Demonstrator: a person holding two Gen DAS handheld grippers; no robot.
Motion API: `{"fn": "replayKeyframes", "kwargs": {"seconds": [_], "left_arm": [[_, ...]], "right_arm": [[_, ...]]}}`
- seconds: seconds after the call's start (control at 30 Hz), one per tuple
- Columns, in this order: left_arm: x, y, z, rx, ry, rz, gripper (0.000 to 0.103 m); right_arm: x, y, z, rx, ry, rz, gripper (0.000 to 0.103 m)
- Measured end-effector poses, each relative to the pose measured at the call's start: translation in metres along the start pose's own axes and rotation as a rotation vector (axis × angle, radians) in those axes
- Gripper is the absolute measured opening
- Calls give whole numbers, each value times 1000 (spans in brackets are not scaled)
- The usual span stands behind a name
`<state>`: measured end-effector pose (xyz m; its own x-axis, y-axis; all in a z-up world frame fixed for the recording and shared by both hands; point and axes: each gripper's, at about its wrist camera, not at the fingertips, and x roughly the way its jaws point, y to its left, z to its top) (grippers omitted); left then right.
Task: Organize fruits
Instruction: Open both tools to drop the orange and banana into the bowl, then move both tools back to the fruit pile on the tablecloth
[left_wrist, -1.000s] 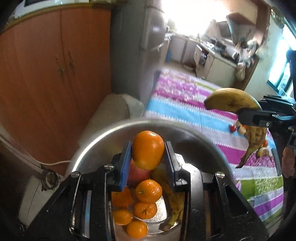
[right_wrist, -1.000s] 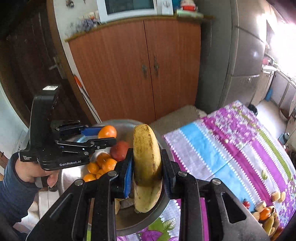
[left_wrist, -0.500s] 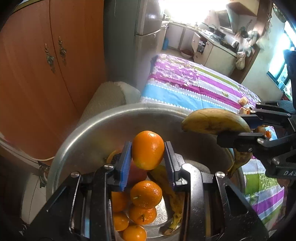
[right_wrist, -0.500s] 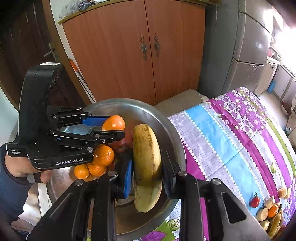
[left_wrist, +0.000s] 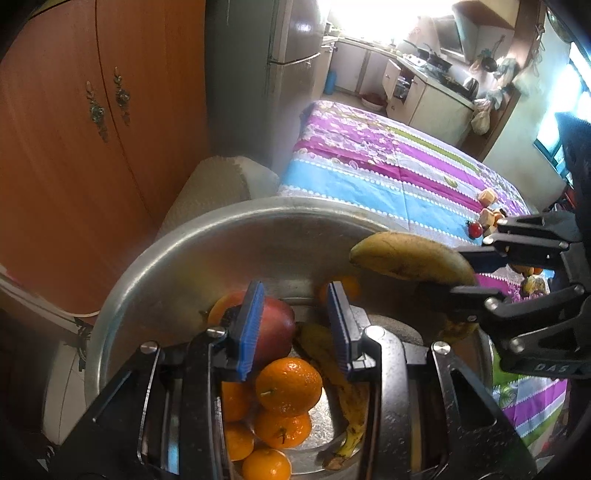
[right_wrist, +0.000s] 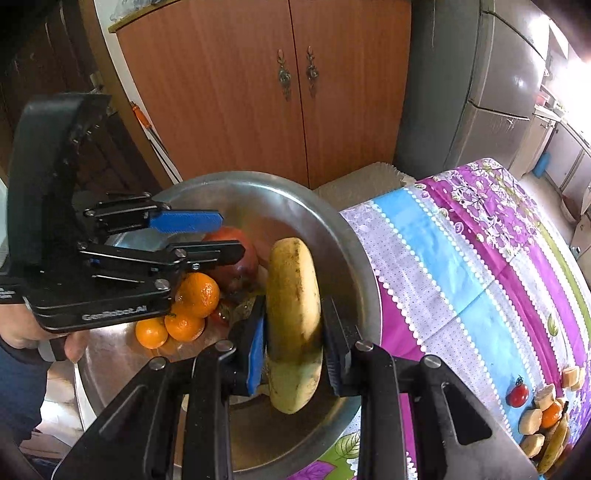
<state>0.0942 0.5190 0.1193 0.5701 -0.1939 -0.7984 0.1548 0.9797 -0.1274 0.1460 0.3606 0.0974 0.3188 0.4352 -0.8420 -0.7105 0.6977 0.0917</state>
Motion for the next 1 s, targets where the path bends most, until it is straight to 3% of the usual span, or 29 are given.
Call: {"fn": "replayKeyframes", "kwargs": {"seconds": [0.1,0.23,0.4,0.43,0.47,0.53,0.63,0.73,0.77,0.83,0.9,1.0], "left_arm": [[-10,-3,1,2,-27,6,54],[-29,-12,2,15,-77,-1,57],[-75,-48,-2,72,-203,-36,66],[-85,-59,-4,89,-231,-58,71],[-96,-73,-7,113,-265,-93,75],[-114,-107,-15,164,-324,-167,85],[-119,-169,-25,235,-370,-325,90],[-93,-218,-27,282,-345,-428,90],[-81,-229,-27,293,-330,-432,90],[-31,-255,-20,304,-253,-430,90],[14,-266,-11,294,-171,-413,88],[80,-288,0,308,-63,-345,74]], "right_arm": [[0,-2,0,10,-11,-3,32],[-16,-3,-3,17,-70,-20,32],[-82,-9,-45,23,-287,-21,44],[-94,-13,-58,32,-327,-33,55],[-110,-20,-78,48,-379,-61,58],[-130,-37,-108,86,-429,-99,58],[-165,-81,-160,203,-498,-173,59],[-197,-139,-212,368,-526,-269,59],[-206,-162,-233,437,-525,-324,59],[-216,-187,-260,514,-526,-374,61],[-222,-209,-288,583,-531,-372,61],[-221,-222,-311,630,-537,-369,61]]}}
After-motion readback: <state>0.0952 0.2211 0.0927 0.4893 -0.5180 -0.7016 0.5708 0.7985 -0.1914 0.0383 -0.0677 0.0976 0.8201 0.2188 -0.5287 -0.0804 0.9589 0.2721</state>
